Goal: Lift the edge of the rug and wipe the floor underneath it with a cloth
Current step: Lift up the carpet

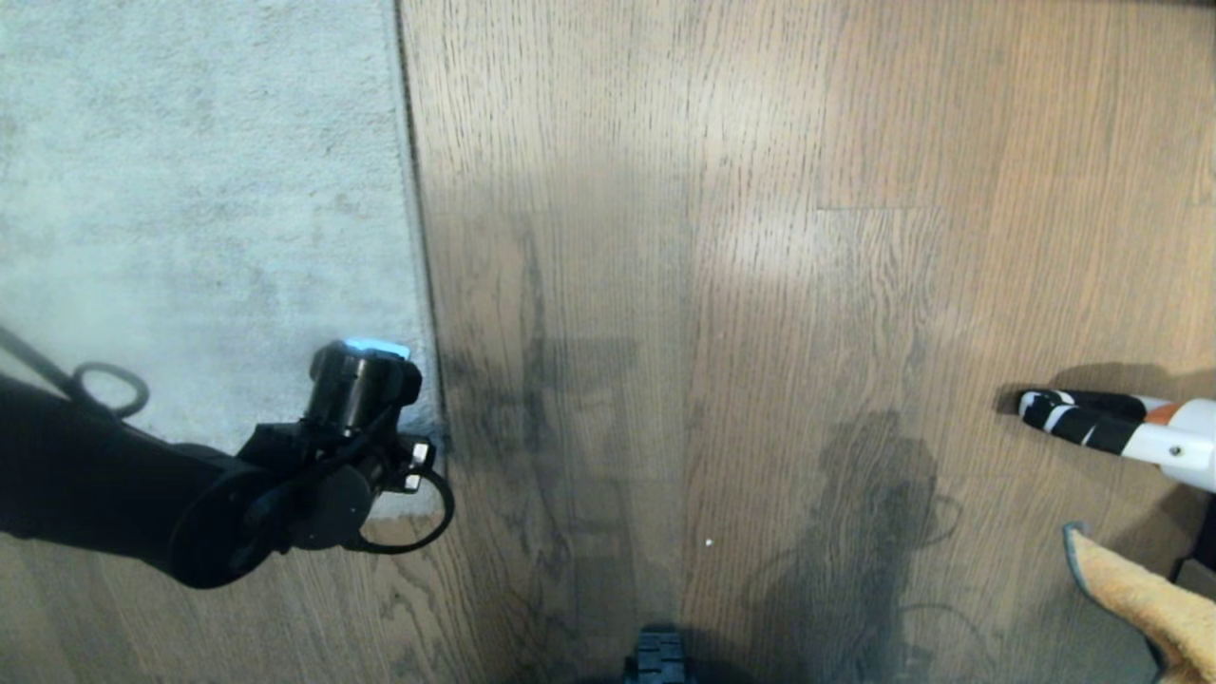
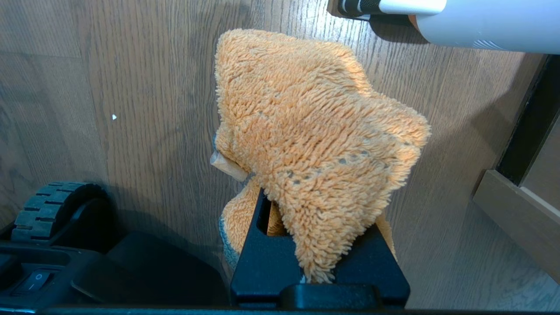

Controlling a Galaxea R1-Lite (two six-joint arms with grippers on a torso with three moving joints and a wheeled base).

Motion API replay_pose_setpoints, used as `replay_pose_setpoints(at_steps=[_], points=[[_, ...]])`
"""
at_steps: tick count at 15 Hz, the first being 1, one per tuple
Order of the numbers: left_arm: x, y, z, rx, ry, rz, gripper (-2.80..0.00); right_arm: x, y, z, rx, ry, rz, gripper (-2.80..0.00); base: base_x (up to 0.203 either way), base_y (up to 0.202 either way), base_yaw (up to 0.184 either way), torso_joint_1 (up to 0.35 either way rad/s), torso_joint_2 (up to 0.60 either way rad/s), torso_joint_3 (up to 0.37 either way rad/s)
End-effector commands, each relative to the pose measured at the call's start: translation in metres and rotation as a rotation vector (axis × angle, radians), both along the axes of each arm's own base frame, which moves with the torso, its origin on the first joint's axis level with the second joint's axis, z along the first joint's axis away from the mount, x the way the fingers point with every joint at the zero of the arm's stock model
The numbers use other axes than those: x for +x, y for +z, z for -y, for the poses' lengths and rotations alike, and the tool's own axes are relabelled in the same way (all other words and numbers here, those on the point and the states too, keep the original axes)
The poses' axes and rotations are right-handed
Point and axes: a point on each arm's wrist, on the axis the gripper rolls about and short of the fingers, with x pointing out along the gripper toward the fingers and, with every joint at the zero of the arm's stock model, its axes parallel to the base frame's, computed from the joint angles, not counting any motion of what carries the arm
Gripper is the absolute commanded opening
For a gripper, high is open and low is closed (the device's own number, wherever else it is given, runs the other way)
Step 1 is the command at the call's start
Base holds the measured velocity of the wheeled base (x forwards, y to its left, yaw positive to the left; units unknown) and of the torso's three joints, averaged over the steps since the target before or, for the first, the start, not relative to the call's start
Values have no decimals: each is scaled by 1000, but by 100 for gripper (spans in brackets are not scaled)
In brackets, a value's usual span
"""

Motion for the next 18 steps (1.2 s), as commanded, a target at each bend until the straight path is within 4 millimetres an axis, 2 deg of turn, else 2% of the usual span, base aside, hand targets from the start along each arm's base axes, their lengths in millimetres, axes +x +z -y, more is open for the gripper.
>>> replay_pose_setpoints(at_steps=[1,9,18], points=[[6,-8,3,0,2,3,0,0,0,0,-1,1,-2,-280,0,0,0,0,0,0],[9,-12,8,-8,-16,16,0,0,0,0,-1,1,-2,-280,0,0,0,0,0,0],[16,-17,-8,38,21,4,0,0,0,0,-1,1,-2,-280,0,0,0,0,0,0]])
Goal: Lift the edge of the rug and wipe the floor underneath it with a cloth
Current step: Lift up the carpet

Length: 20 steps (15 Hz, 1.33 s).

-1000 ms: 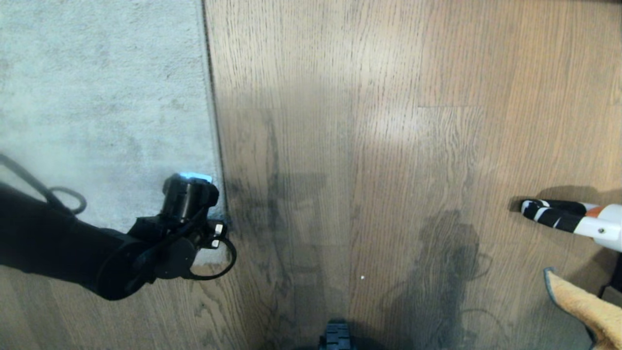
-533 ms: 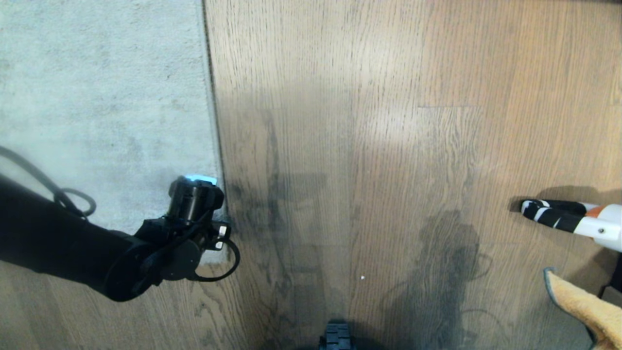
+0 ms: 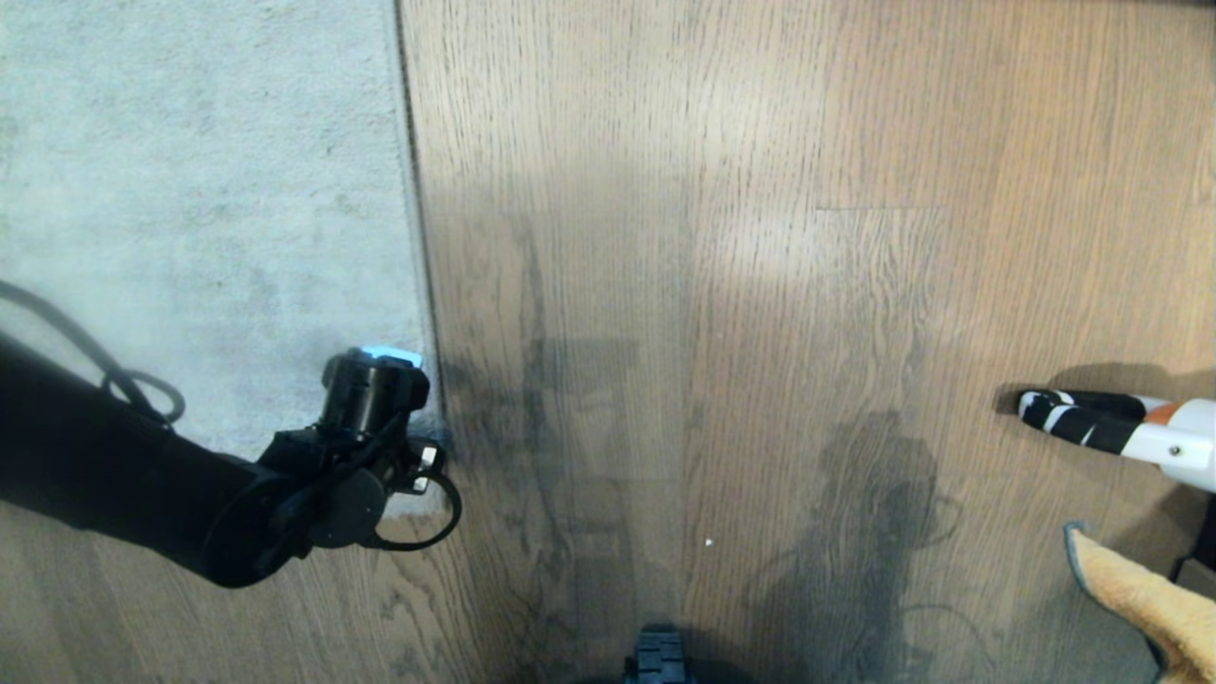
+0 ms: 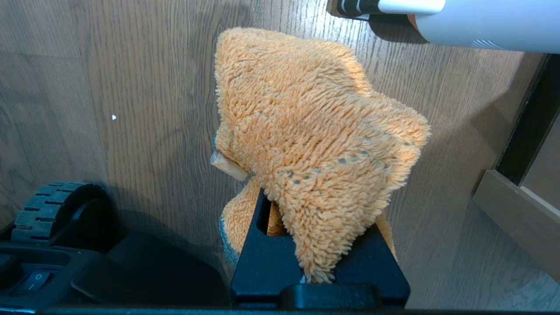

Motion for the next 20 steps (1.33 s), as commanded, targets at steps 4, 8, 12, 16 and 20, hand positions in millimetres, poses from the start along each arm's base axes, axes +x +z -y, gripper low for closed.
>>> replay_pose_setpoints(at_steps=[4,8,12,16,20], points=[[10,3,-9,20,28,21,0,0,0,0,-1,0,-1,-280,0,0,0,0,0,0],[17,5,-4,-2,19,71,0,0,0,0,-1,0,-1,-280,0,0,0,0,0,0],[11,6,-2,-2,10,64,0,0,0,0,-1,0,-1,-280,0,0,0,0,0,0],[2,7,1,-4,-10,56,0,0,0,0,-1,0,-1,-280,0,0,0,0,0,0],[-15,12,-1,5,-21,18,0,0,0,0,-1,0,-1,-280,0,0,0,0,0,0]])
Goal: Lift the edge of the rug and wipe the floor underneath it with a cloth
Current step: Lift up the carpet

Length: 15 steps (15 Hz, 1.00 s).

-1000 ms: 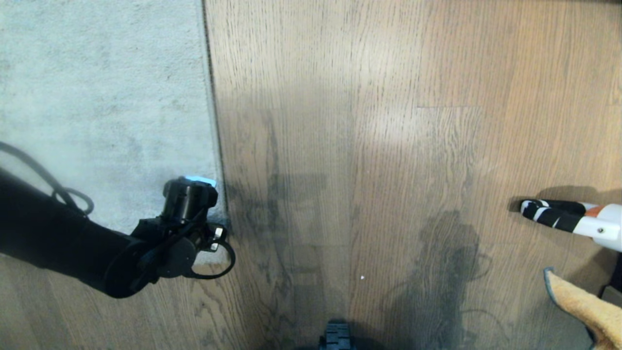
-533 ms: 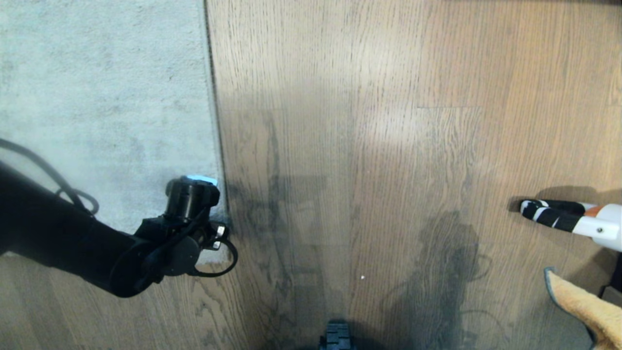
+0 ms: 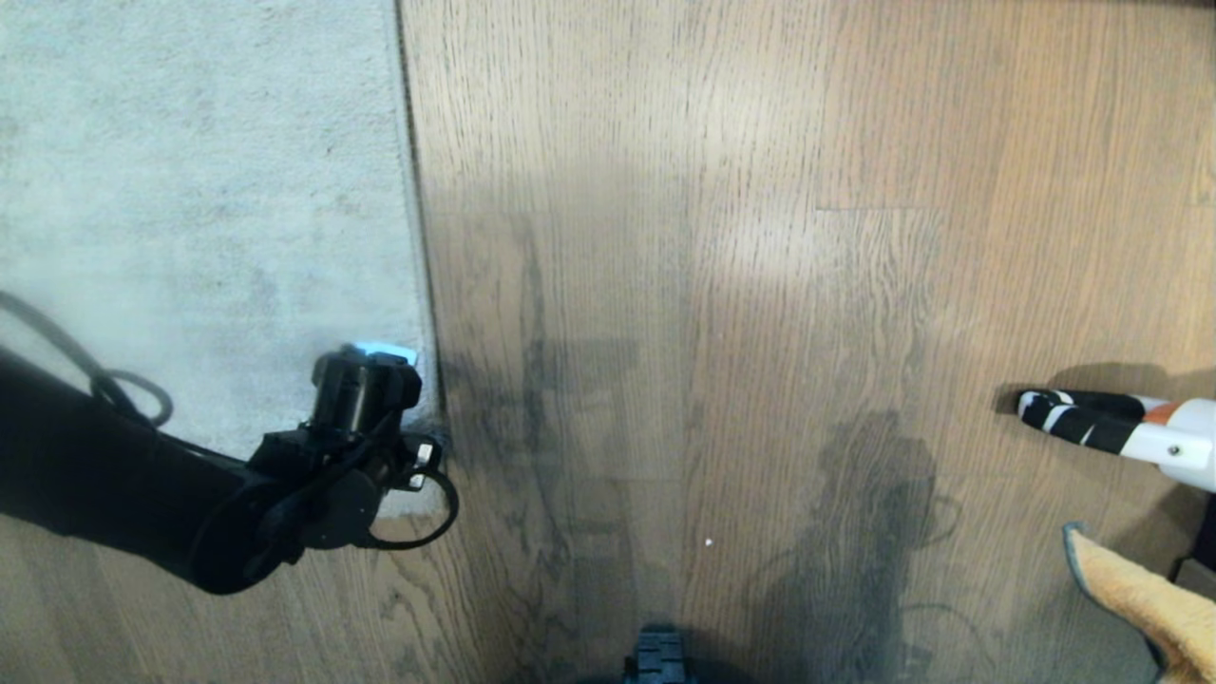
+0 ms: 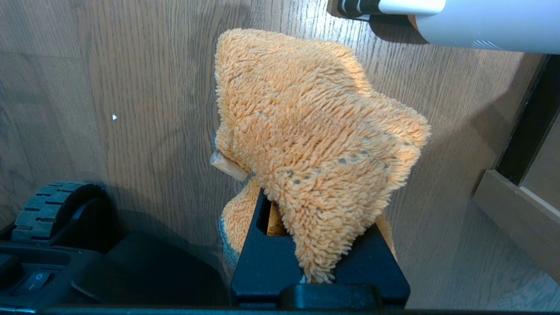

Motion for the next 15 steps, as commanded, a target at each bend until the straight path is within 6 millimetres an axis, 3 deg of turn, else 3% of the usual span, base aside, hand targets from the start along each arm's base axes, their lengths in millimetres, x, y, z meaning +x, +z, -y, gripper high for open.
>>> replay_pose_setpoints(at_steps=[1,7,15], points=[[-13,5,-3,6,-6,-14,0,0,0,0,-1,1,-1,-280,0,0,0,0,0,0],[-14,4,6,-27,-22,-5,0,0,0,0,-1,1,-1,-280,0,0,0,0,0,0],[8,-4,14,-103,-36,17,0,0,0,0,-1,1,-1,-280,0,0,0,0,0,0]])
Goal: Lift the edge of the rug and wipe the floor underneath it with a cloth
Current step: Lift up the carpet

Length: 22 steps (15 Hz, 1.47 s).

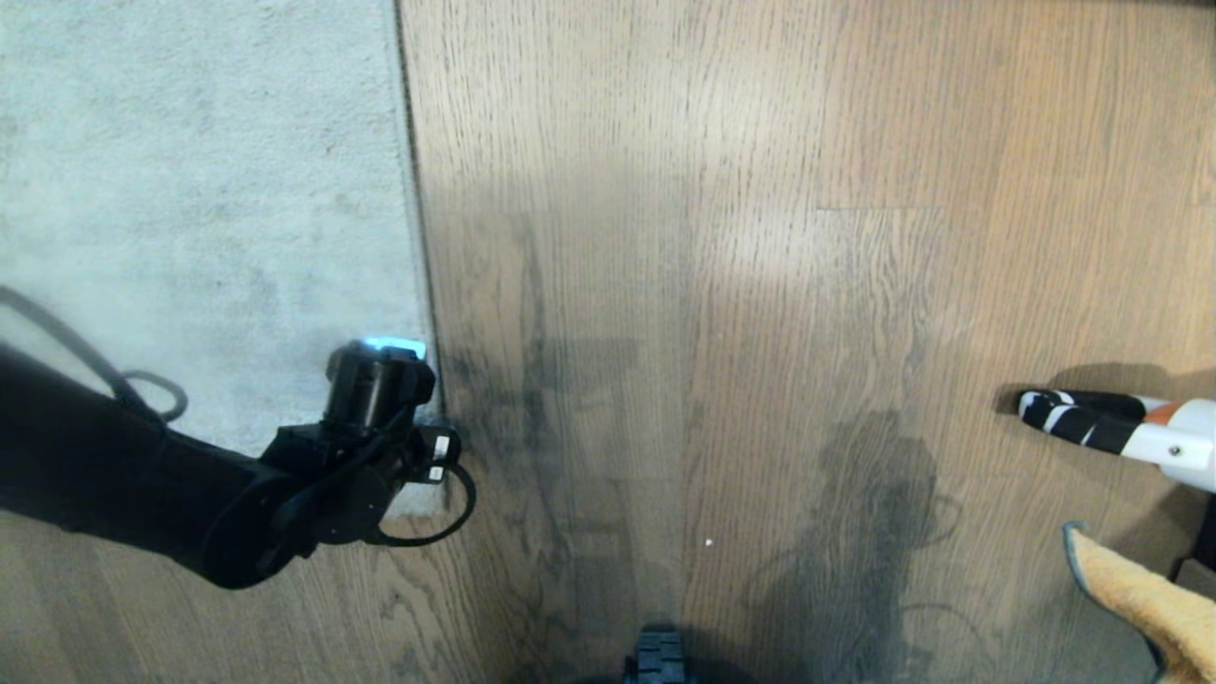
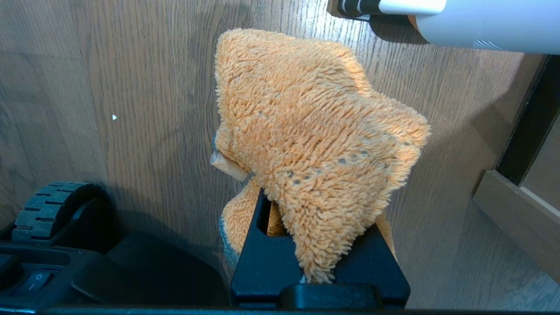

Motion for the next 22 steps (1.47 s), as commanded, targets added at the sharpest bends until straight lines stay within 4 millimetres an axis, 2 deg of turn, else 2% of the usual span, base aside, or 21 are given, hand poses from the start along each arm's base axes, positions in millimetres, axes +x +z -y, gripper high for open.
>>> replay_pose_setpoints(at_steps=[1,7,15,22], points=[[6,-7,0,4,9,0,0,0,0,0,-1,0,-1,-280,0,0,0,0,0,0],[11,-4,-15,76,33,-8,0,0,0,0,-1,0,-1,-280,0,0,0,0,0,0],[16,12,-42,177,64,1,0,0,0,0,-1,0,-1,-280,0,0,0,0,0,0],[15,35,-51,200,92,60,0,0,0,0,-1,0,-1,-280,0,0,0,0,0,0]])
